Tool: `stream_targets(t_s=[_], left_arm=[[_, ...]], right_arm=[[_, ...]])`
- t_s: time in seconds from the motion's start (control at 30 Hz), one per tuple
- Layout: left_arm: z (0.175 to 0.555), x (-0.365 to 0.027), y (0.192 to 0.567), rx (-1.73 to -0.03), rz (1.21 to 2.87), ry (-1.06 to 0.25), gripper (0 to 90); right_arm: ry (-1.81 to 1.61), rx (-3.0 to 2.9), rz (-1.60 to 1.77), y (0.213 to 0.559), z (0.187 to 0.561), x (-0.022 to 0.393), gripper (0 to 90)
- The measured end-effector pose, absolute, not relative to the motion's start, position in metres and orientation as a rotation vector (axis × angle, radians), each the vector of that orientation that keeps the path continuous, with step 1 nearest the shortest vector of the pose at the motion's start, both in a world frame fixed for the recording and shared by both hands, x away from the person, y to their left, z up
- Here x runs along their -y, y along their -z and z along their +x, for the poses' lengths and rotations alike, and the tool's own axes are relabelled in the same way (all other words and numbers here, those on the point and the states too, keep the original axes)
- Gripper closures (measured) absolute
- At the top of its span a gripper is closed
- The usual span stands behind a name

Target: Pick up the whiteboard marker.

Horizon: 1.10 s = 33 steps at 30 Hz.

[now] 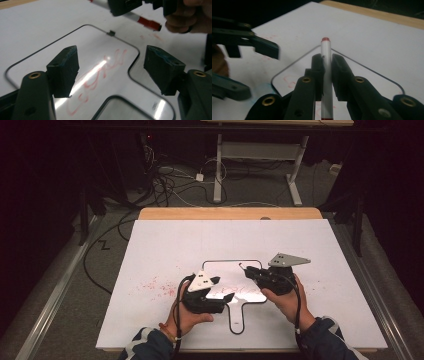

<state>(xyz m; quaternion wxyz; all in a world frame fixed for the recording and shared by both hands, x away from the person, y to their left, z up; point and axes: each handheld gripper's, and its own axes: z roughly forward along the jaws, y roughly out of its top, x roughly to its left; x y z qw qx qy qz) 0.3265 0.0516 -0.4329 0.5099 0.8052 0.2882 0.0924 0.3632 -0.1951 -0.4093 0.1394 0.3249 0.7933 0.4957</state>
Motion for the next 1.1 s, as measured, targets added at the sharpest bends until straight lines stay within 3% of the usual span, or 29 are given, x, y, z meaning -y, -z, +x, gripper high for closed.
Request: stream_targets(t_s=[0.33, 0.5, 0.83, 1.1], left_arm=[[0.338, -0.019, 0.43, -0.685, 1.876, -0.161, 38.9], [0.342, -0.015, 0.432, -0.68, 1.869, -0.122, 49.7], [0.342, -0.014, 0.435, -0.666, 1.9, -0.157, 69.8], [0.345, -0.019, 0.436, -0.657, 1.933, -0.188, 77.5]], right_arm=[[-1.518, -2.254, 0.903, 0.407, 0.35, 0.189, 81.2], [-1.524, -2.241, 0.906, 0.407, 0.347, 0.189, 81.1], [-1.555, -2.237, 0.883, 0.405, 0.342, 0.187, 81.1], [-1.555, -2.237, 0.863, 0.404, 0.339, 0.186, 80.1]])
